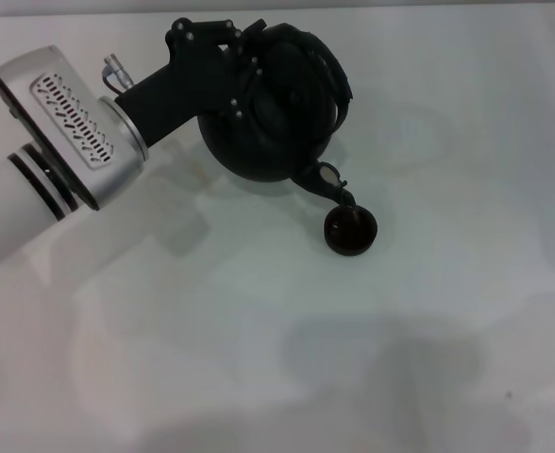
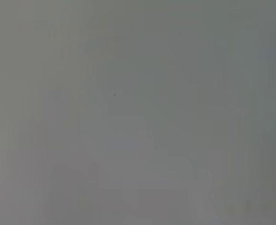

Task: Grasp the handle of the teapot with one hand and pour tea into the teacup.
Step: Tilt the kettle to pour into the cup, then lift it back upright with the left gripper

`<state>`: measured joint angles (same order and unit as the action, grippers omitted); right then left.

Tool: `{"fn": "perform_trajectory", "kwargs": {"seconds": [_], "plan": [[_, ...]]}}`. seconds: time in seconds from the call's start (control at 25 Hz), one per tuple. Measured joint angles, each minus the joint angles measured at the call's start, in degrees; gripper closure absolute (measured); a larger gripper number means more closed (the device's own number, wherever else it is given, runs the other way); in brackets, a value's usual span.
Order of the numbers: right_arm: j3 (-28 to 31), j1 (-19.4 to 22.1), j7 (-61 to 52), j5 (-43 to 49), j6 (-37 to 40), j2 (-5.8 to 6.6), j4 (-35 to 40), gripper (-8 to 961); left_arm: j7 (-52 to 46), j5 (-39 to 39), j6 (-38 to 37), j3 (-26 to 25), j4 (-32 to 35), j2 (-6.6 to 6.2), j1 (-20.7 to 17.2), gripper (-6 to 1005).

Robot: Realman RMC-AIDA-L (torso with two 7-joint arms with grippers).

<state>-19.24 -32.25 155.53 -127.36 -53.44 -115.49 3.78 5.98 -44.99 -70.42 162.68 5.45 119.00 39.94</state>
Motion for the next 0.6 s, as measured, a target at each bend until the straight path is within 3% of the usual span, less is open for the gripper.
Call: {"fn": "perform_trajectory", "kwargs": {"seconds": [0.6], "plan": [[0.0,0.0,-0.7,0.0,-0.1,0.07,0.1,79,0.0,-0.1,-0.4,-0.3,0.2,0.18,-0.9,889]]}}
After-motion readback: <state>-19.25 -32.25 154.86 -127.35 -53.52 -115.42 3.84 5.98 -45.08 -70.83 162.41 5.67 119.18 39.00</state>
